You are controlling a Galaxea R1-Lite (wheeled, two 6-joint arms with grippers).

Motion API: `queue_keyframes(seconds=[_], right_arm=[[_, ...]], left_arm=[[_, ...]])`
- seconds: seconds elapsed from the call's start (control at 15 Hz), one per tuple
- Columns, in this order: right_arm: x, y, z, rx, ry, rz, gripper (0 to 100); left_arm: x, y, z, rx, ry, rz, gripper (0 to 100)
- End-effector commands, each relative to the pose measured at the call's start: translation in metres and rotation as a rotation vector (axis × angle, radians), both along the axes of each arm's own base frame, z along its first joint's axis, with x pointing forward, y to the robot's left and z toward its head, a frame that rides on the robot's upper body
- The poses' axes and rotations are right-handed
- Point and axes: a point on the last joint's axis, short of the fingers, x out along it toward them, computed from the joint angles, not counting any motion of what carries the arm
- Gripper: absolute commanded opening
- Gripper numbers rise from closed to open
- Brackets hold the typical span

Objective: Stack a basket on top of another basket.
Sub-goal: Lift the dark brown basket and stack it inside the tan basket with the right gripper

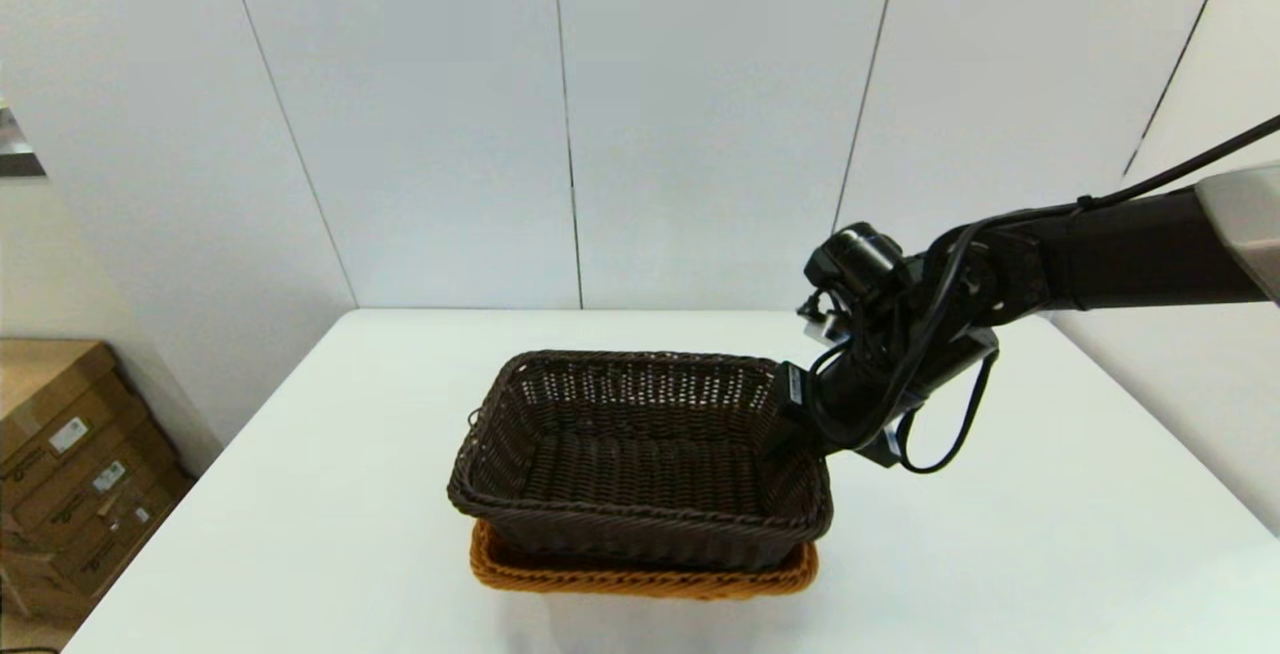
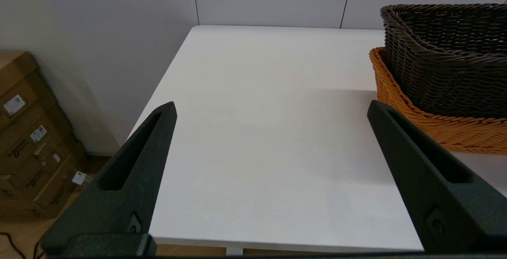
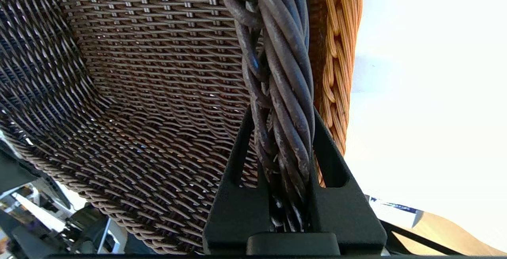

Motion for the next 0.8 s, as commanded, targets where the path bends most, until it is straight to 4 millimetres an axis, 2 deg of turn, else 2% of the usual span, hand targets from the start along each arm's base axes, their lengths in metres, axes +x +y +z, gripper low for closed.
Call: queue_keyframes(seconds=[0.07,0.67,0.73,0.8], right_arm=[[-0.0022,-0.0001,-0.0017,-0.005,0.011,0.002,0],[-0.0017,-0.0006,-0.0089,-0.021,0.022,0.015,0],[-0.0014,-0.0008,-0.0086,-0.032,0.015,0.011,100],[-0.0014,-0.0006,-0.0087,-0.047,0.009,0.006,100]], left_arm=[[0.0000,0.0000,-0.0004,-0.001,0.000,0.001,100],[0.0000,0.0000,-0.0004,-0.001,0.000,0.001,100],[0.0000,0.0000,-0.0004,-0.001,0.000,0.001,100],[0.0000,0.0000,-0.0004,-0.001,0.000,0.001,100]])
